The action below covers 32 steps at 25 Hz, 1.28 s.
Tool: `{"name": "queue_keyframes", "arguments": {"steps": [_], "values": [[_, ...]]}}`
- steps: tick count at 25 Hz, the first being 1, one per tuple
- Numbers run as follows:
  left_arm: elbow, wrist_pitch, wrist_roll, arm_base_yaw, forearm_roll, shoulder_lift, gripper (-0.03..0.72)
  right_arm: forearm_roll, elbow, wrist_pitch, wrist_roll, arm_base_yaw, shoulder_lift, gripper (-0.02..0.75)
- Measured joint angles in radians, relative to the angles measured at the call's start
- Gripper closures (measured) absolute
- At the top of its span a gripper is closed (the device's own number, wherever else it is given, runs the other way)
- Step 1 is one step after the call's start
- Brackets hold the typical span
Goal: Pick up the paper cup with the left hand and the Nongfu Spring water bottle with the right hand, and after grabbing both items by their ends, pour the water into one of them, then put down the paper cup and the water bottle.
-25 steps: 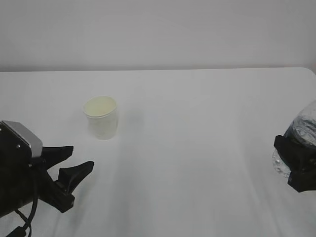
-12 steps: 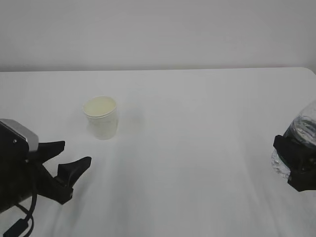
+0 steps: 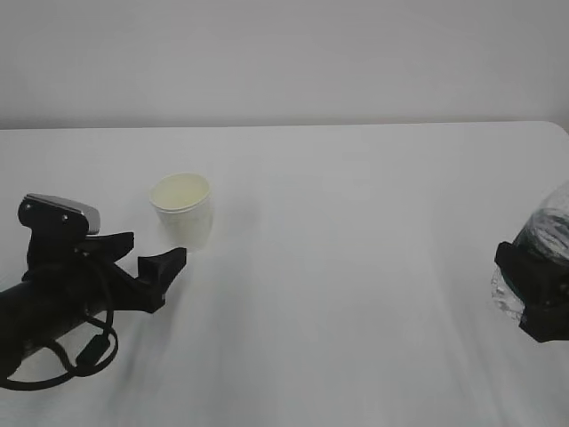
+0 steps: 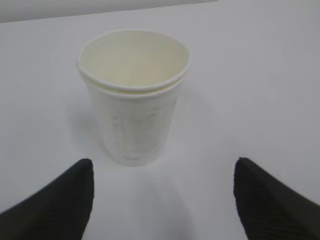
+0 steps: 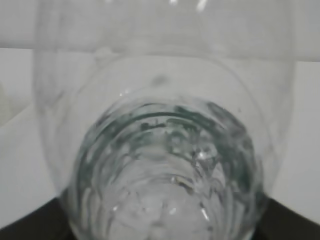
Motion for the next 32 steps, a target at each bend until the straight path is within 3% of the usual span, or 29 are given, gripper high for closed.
{"name": "queue_keyframes", "arguments": {"steps": [32], "values": [[-0.218,0.000,-0.037,0.000,-0.018,0.164,0.050,0.033,0.000,0.000,0.000,0.000,0.000,0.311]]}}
